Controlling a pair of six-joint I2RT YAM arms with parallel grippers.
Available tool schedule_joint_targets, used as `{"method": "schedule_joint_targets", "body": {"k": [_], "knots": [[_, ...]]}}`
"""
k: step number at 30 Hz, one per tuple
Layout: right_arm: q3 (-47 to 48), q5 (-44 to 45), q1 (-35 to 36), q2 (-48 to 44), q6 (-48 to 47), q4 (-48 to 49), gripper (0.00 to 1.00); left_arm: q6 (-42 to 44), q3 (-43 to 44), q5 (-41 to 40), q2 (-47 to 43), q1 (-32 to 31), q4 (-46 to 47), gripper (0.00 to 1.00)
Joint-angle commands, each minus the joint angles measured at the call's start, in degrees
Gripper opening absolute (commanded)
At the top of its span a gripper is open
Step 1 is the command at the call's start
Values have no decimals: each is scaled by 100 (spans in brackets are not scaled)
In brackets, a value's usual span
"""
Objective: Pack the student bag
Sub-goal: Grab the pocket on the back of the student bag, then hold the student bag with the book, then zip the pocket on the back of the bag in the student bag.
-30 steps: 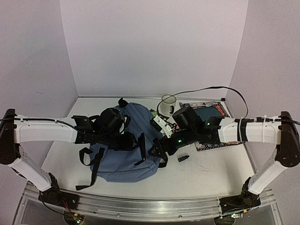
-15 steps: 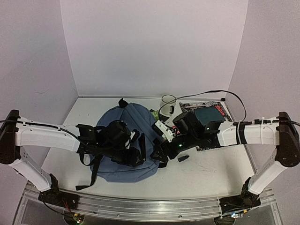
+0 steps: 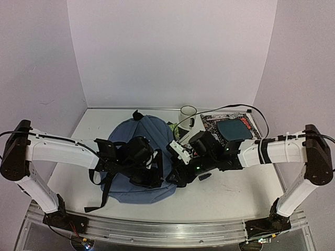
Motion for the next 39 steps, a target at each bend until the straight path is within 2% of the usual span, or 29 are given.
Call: {"method": "schedule_joint_targets", "body": {"k": [1, 10, 13, 17, 22, 24, 33, 39], "knots": [[-68, -5, 95, 143, -66, 204, 73, -219, 417, -116, -159, -22, 108, 0], [-289, -11, 212, 370, -21, 793, 68, -771, 600, -652, -361, 97, 128, 0], [-328, 22, 269, 467, 4, 945, 63, -936, 601, -814, -473, 155, 225, 0], [-433, 63, 337, 535, 57, 1167, 46, -1085, 564, -859, -534, 275, 422, 0], [-517, -85, 369, 587, 92, 1253, 8, -1250, 494, -862, -568, 495, 624, 0], [-565, -80, 395, 575, 94, 1259, 0, -1290, 495, -861, -567, 588, 714, 0], [-810, 242, 593, 183, -6, 1237, 0, -1412, 602, -1344, -324, 974, 863, 0], [-794, 436, 835, 70, -170, 1025, 0, -1163, 988, -1334, -82, 1256, 950, 0]]}}
